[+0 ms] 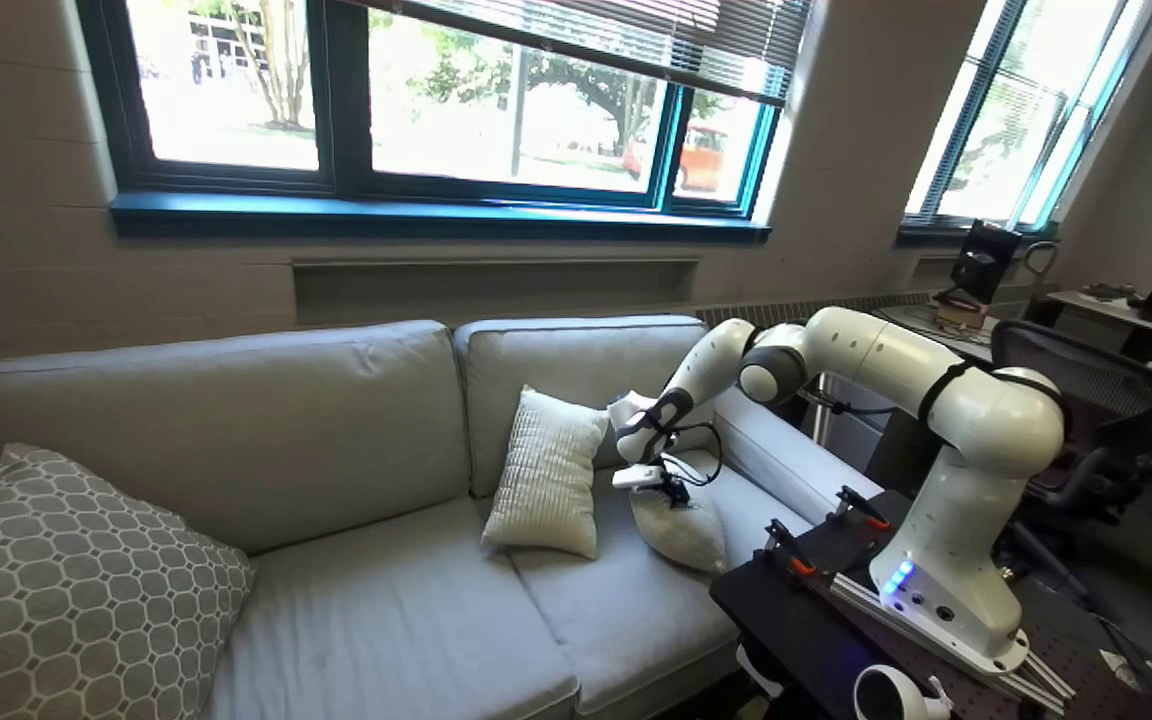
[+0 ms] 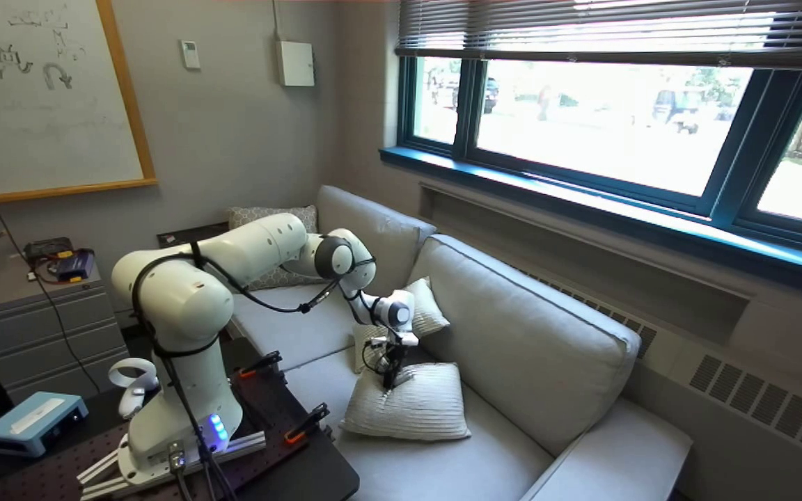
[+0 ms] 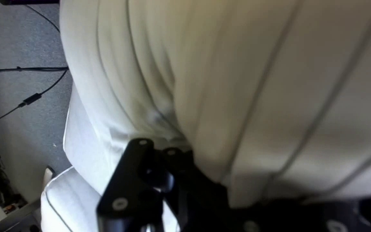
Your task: Move the cushions to the right shoulder of the couch
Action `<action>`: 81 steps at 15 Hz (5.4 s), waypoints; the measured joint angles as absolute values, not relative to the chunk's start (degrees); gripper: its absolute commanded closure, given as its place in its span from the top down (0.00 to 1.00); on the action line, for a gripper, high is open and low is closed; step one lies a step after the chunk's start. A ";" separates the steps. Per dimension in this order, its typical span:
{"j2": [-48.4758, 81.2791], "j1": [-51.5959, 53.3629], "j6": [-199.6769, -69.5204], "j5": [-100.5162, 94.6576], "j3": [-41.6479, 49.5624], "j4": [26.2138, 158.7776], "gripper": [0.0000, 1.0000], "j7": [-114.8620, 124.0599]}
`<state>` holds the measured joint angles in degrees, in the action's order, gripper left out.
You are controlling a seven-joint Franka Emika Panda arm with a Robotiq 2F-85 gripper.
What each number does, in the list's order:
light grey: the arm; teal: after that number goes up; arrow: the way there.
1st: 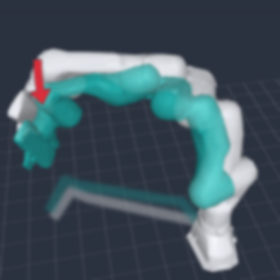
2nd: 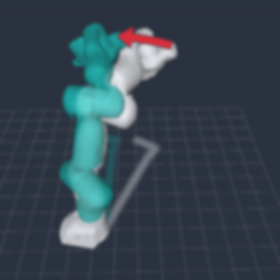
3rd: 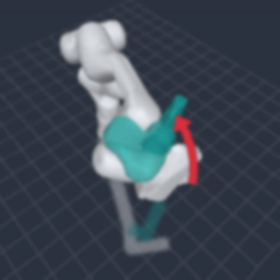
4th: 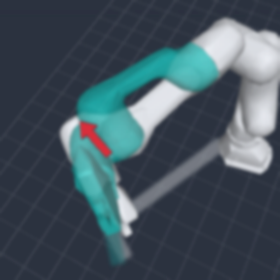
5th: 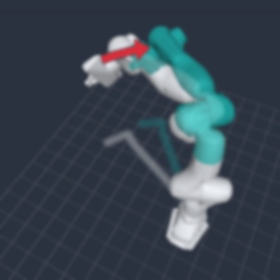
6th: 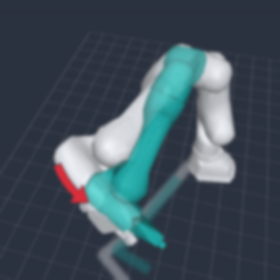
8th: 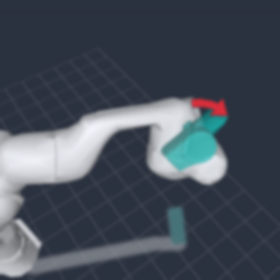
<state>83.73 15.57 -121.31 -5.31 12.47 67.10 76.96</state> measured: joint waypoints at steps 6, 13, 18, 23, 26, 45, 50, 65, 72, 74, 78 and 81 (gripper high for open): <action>77.38 16.33 -137.12 -5.42 22.20 83.35 0.08 85.69; 73.11 18.51 -159.34 -5.42 34.31 106.03 0.07 98.50; 77.33 25.40 -167.29 0.28 41.37 111.91 0.07 107.79; 83.22 39.06 -165.14 5.53 49.49 111.71 0.06 117.96; 84.68 46.05 -162.33 -0.36 54.54 112.03 0.07 128.25; 84.20 55.33 -135.73 -16.73 67.66 115.68 0.37 149.01; 84.50 50.45 -148.39 -10.65 53.00 114.19 0.76 149.09; 81.20 33.66 -145.84 -10.00 24.99 98.21 1.00 131.93; 80.87 34.16 -147.53 -9.63 24.22 94.84 1.00 134.43; 80.87 33.61 -146.12 -7.79 24.34 93.31 1.00 137.56; 80.87 29.92 -141.78 -6.84 25.80 92.06 1.00 143.88; 80.79 25.98 -139.49 -6.25 25.96 91.78 1.00 148.09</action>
<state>80.79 25.98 -139.49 -6.25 25.96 91.78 148.09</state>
